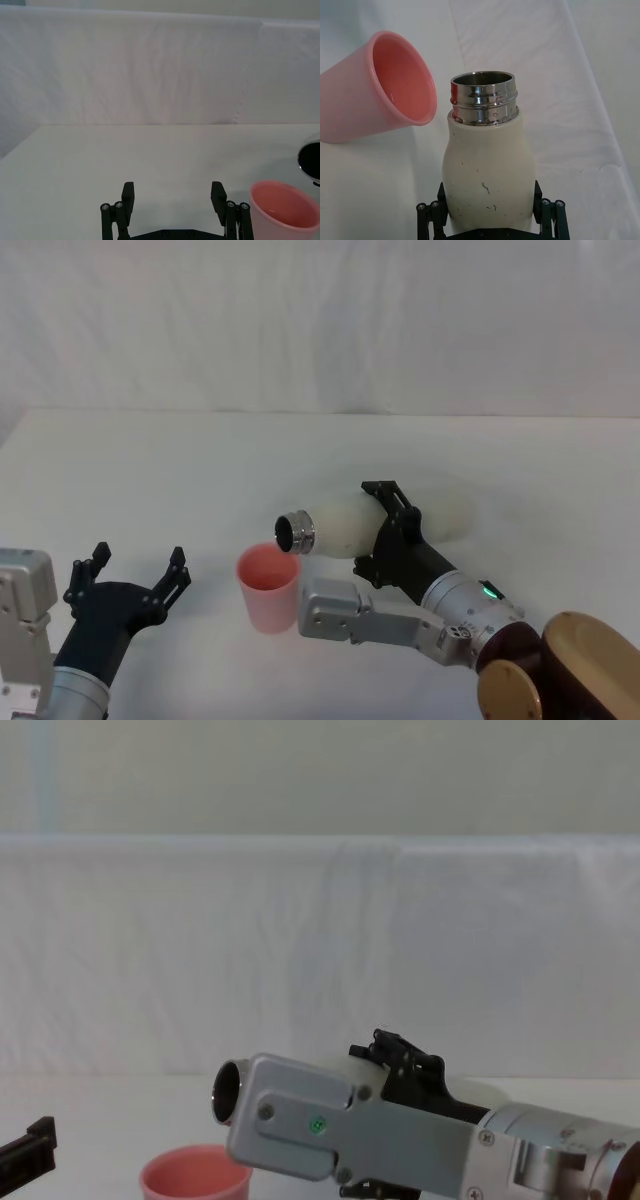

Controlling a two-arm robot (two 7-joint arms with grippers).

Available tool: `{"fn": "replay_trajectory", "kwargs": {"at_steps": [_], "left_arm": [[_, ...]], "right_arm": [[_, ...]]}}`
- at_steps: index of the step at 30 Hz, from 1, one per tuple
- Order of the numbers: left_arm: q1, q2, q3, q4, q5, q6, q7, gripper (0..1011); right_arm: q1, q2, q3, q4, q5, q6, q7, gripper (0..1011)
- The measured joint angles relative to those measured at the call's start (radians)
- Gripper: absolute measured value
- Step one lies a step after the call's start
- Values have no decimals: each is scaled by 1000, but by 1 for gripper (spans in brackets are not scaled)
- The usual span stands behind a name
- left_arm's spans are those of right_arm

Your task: Grasp the thermos with one hand and pour water into the cup lid.

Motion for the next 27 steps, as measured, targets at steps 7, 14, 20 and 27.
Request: {"fn": "replay_trajectory", "kwargs": {"at_steps": [7, 14, 20, 27], "left_arm": [[0, 0, 0, 0, 0, 0, 0, 1001], [0, 0, 0, 0, 0, 0, 0, 1001], [0, 0, 0, 0, 0, 0, 0, 1001], [0, 0, 0, 0, 0, 0, 0, 1001]], "right_arm": [[11, -5, -8, 8, -23, 5, 2, 961], [20, -8, -14, 17, -39, 8, 5, 961], [26, -8, -20, 24, -57, 14, 7, 961], [32, -8, -26, 32, -74, 17, 5, 962]]}}
